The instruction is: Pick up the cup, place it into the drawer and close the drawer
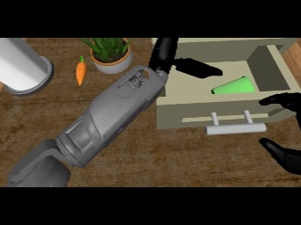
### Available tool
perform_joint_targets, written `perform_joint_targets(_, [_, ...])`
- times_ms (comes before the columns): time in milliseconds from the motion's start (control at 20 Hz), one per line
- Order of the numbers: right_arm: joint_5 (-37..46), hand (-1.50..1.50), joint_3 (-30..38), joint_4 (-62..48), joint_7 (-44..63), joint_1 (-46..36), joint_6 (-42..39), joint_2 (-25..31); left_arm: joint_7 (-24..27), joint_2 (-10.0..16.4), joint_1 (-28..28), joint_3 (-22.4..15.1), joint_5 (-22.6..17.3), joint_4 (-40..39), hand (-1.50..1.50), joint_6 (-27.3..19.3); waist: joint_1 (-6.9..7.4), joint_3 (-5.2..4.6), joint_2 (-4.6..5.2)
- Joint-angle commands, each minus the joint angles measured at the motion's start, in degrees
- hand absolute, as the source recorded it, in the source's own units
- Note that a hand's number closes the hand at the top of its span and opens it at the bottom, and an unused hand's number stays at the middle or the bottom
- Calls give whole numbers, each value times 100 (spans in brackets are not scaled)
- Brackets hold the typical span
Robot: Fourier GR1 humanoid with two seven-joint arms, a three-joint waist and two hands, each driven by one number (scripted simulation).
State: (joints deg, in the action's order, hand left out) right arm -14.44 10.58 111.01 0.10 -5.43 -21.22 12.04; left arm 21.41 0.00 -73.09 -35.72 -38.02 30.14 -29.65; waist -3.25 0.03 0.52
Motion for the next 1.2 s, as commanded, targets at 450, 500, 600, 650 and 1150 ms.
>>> perform_joint_targets(450, [1575, 150, -257, 454, -439, 708, -570, 712, -384, 728, 419, 643, -100, 934, -150, 265, 359, -1, -82])
perform_joint_targets(500, [1824, 150, -571, 684, 51, 464, -273, 553, -342, 721, 419, 731, -69, 841, -150, 243, 344, -5, -68])
perform_joint_targets(600, [2212, 150, -655, 233, -233, 420, -144, 438, -460, 956, 750, 679, 27, 1477, -150, 95, 437, -3, -84])
perform_joint_targets(650, [2171, 150, -477, 463, 14, 562, -192, 638, -588, 1140, 953, 693, -41, 1768, -150, 192, 448, -5, -105])
perform_joint_targets(1150, [4361, 150, -1722, -560, -278, -179, 694, 270, -1145, 2372, 2247, 1117, -191, 3501, -150, 610, 546, -4, -72])
